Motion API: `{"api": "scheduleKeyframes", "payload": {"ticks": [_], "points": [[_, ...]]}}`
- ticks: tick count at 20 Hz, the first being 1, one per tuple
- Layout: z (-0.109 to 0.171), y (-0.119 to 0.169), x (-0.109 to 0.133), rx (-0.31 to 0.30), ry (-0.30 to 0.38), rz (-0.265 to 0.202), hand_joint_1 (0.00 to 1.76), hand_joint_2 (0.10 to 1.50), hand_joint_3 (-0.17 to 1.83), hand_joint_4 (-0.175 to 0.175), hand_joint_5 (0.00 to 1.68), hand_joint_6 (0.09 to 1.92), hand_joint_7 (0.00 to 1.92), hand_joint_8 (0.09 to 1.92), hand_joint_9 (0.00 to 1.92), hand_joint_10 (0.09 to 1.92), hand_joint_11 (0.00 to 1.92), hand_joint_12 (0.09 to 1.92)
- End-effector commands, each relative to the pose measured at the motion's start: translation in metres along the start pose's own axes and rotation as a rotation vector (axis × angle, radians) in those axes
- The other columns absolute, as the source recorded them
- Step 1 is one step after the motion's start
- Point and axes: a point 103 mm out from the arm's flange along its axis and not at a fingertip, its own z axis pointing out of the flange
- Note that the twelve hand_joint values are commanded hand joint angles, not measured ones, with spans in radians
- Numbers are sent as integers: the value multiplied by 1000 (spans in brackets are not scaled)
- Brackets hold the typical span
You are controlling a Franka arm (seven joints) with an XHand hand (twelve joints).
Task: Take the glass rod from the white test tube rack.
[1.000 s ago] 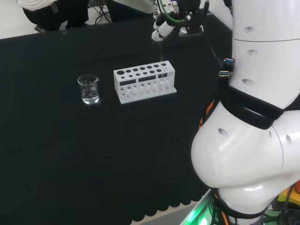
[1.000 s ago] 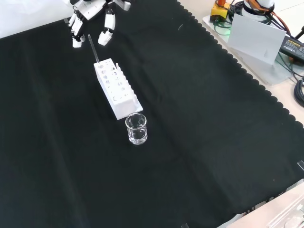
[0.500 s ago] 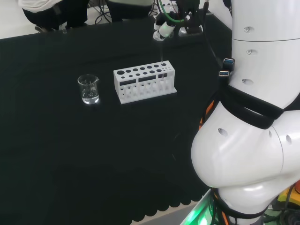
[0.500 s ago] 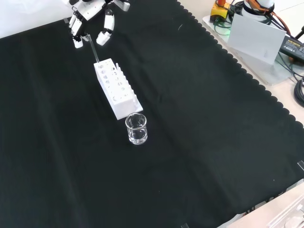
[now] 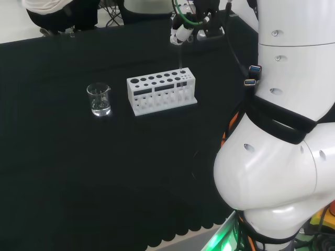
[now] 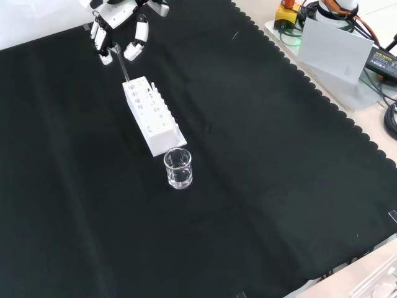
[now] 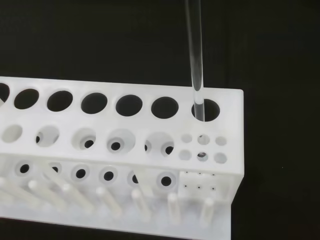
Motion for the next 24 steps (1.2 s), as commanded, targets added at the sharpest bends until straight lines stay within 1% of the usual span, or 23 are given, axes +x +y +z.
{"api": "scheduleKeyframes", "payload": {"ticks": [1,5,9,11,12,14,18,19,22,24], "points": [[0,0,-2,-2,-12,9,858,882,658,-175,693,914,790,720,1098,652,638,1275],[0,-1,-3,-3,-13,12,883,877,669,-175,725,922,882,716,1137,638,680,1265],[0,0,-1,-8,-22,10,928,869,680,-175,751,927,919,711,1174,624,737,1251],[0,2,2,-6,-19,6,1009,1025,378,-117,785,1163,933,722,1207,607,775,1245],[0,2,4,-5,-17,4,1029,1094,243,-102,790,1226,938,728,1221,598,788,1242],[0,3,5,-3,-14,2,1045,1165,104,-91,792,1278,942,734,1237,588,802,1239],[0,4,6,-5,-26,5,1049,1197,41,-88,793,1291,947,739,1248,585,818,1240],[-1,4,6,-15,-33,9,1055,1196,34,-93,800,1281,963,739,1267,581,860,1223],[-3,4,7,-48,-45,24,1098,1182,14,-150,845,1218,1084,716,1360,551,1075,1128],[-6,2,7,-69,-67,34,1119,1172,7,-169,869,1184,1178,716,1428,544,1301,1012]]}}
